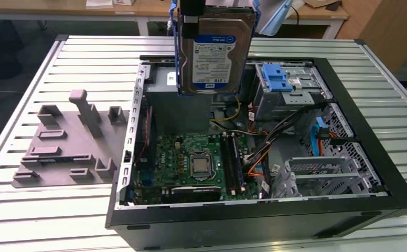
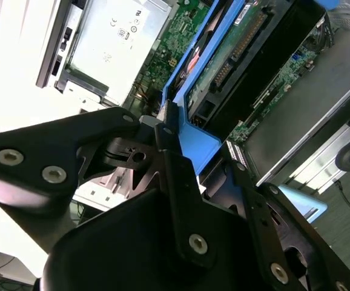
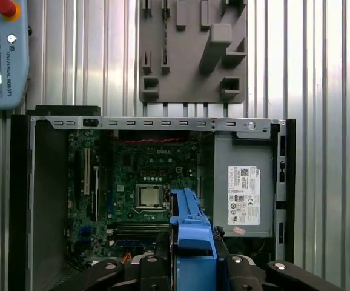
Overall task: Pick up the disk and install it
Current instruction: 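Insert the disk into the insertion slot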
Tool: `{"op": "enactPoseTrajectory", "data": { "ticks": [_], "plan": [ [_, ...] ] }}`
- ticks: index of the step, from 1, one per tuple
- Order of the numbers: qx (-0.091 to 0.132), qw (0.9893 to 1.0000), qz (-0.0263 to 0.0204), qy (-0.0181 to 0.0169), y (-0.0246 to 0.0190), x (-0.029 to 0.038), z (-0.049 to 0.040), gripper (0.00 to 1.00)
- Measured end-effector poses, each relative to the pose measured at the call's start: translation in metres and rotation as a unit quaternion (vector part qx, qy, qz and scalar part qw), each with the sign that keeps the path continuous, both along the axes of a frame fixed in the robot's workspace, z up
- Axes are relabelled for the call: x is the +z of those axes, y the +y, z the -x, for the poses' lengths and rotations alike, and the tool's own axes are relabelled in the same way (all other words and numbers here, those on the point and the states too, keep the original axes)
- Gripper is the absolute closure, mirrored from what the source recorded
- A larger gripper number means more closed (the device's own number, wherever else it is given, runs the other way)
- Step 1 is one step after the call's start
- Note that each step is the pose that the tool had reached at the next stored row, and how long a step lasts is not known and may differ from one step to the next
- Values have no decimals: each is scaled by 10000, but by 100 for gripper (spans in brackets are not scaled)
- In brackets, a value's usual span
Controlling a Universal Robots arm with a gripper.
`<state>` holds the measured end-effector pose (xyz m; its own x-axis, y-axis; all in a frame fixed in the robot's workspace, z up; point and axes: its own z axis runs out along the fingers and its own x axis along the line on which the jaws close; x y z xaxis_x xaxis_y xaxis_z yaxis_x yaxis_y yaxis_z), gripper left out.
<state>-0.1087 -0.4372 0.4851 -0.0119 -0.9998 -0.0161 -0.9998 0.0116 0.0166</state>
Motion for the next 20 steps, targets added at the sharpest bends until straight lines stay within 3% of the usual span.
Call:
{"op": "enactPoseTrajectory", "data": {
  "ticks": [10, 20],
  "plan": [
    [0, 10000, 0, 0, -50, -1, 0, 64],
    [0, 10000, 6, 0, -280, -7, 0, 64]
  ]
}}
